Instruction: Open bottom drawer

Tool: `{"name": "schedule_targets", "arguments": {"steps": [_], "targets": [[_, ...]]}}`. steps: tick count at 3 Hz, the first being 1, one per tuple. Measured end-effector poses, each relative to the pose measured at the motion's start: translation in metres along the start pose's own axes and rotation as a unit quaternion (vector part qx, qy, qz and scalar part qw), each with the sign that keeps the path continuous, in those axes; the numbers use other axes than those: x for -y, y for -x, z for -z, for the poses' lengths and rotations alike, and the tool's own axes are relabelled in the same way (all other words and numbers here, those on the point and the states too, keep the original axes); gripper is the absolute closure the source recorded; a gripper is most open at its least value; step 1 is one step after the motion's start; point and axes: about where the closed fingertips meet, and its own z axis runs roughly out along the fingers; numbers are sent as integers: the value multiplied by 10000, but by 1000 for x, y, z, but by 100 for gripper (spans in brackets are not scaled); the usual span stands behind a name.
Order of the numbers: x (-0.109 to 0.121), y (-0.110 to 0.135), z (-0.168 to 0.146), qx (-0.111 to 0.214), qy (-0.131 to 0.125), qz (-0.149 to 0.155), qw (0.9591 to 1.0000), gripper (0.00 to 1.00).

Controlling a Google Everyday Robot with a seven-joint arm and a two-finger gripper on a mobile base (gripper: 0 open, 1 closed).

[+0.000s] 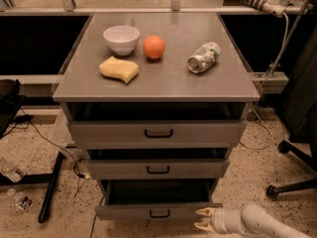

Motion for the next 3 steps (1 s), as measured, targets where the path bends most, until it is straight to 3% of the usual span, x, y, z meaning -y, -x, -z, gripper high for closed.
{"name": "schedule_targets", "arguments": {"steps": [1,2,3], "targets": [[4,2,-3,-8,-17,28,10000,11],[4,2,-3,-8,-16,29,10000,0],[0,5,-3,3,8,52,10000,0]]}}
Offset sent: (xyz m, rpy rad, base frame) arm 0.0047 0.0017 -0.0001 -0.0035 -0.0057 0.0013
